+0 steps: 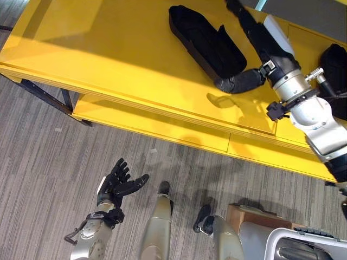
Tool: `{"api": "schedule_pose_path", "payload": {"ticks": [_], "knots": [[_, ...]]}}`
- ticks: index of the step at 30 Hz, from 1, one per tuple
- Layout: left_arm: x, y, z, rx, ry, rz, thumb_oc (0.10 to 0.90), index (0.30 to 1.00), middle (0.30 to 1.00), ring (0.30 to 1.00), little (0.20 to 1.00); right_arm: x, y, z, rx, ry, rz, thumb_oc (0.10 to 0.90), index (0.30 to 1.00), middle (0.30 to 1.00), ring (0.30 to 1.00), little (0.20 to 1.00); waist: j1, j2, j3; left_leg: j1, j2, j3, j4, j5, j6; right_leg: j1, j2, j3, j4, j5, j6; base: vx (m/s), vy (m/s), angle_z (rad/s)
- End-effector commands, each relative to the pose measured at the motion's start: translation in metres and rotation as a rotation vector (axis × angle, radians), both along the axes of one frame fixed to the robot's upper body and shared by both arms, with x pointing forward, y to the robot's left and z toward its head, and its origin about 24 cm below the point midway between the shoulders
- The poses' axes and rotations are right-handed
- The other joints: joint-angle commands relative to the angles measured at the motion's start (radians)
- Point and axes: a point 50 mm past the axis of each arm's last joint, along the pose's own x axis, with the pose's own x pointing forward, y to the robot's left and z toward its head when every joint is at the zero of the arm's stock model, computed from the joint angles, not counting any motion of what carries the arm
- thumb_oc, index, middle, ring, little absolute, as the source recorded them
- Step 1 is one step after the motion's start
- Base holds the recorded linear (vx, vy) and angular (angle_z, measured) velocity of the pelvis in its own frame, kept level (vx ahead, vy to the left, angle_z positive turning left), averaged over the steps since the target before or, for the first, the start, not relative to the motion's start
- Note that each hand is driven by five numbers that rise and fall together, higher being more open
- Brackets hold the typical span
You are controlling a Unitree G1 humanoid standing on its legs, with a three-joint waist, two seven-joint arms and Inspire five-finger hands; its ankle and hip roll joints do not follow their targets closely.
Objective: Move parts from the plastic box to the shelf.
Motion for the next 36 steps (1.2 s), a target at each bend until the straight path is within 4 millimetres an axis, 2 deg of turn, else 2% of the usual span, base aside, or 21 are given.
{"api": "schedule_pose_path", "payload": {"ticks": [1, 6, 15, 20, 28, 32, 36], "knots": [[-0.01, 0.016, 0.024, 0.079, -0.116, -0.037, 0.9, 1.0, 1.0, 1.0, 1.0, -0.009, 0.0, 0.05, -0.109, -0.178, 0.0, 0.9, 1.0, 1.0, 1.0, 1.0, -0.008, -0.023, -0.089, 0.032, 0.062, -0.046, 0.008, -0.065, -0.043, 0.08, -0.063, 0.019, -0.037, 0.035, 0.05, 0.0, 0.0, 0.0], [-0.012, 0.018, 0.024, 0.078, -0.118, -0.046, 0.9, 1.0, 1.0, 1.0, 1.0, -0.001, -0.01, 0.06, -0.343, -0.192, -0.126, 0.9, 1.0, 1.0, 1.0, 1.0, -0.01, -0.03, -0.096, 0.031, 0.067, -0.048, 0.007, -0.064, -0.047, 0.079, -0.061, 0.017, -0.04, 0.037, 0.051, 0.0, 0.0, 0.0], [-0.015, 0.024, 0.028, 0.089, -0.126, -0.037, 0.9, 1.0, 1.0, 1.0, 1.0, 0.008, -0.022, 0.09, -0.558, -0.297, -0.327, 0.9, 1.0, 1.0, 1.0, 1.0, -0.004, -0.035, -0.099, 0.028, 0.07, -0.048, 0.003, -0.064, -0.05, 0.076, -0.054, 0.016, -0.042, 0.035, 0.052, 0.0, 0.0, 0.0], [-0.016, 0.027, 0.029, 0.097, -0.131, -0.031, 0.9, 1.0, 1.0, 1.0, 1.0, 0.012, -0.025, 0.096, -0.725, -0.347, -0.428, 0.9, 1.0, 1.0, 1.0, 1.0, 0.005, -0.035, -0.092, 0.025, 0.07, -0.05, 0.002, -0.064, -0.051, 0.075, -0.053, 0.013, -0.038, 0.029, 0.051, 0.0, 0.0, 0.0], [-0.015, 0.027, 0.031, 0.095, -0.146, -0.02, 0.9, 1.0, 1.0, 1.0, 1.0, 0.017, -0.031, 0.097, -0.779, -0.361, -0.491, 0.9, 1.0, 1.0, 1.0, 1.0, 0.015, -0.032, -0.085, 0.014, 0.066, -0.056, -0.001, -0.061, -0.05, 0.073, -0.053, 0.006, -0.036, 0.023, 0.049, 0.0, 0.0, 0.0], [-0.015, 0.026, 0.031, 0.081, -0.154, -0.007, 0.9, 1.0, 1.0, 1.0, 1.0, 0.023, -0.033, 0.088, -0.784, -0.328, -0.505, 0.9, 1.0, 1.0, 1.0, 1.0, 0.023, -0.03, -0.078, 0.006, 0.064, -0.058, -0.001, -0.06, -0.049, 0.066, -0.053, 0.003, -0.03, 0.021, 0.047, 0.0, 0.0, 0.0], [-0.015, 0.026, 0.033, 0.083, -0.163, 0.003, 0.9, 1.0, 1.0, 1.0, 1.0, 0.026, -0.028, 0.08, -0.778, -0.312, -0.479, 0.9, 1.0, 1.0, 1.0, 1.0, 0.027, -0.026, -0.074, 0.001, 0.062, -0.058, 0.001, -0.06, -0.048, 0.06, -0.053, 0.002, -0.024, 0.019, 0.046, 0.0, 0.0, 0.0]]}}
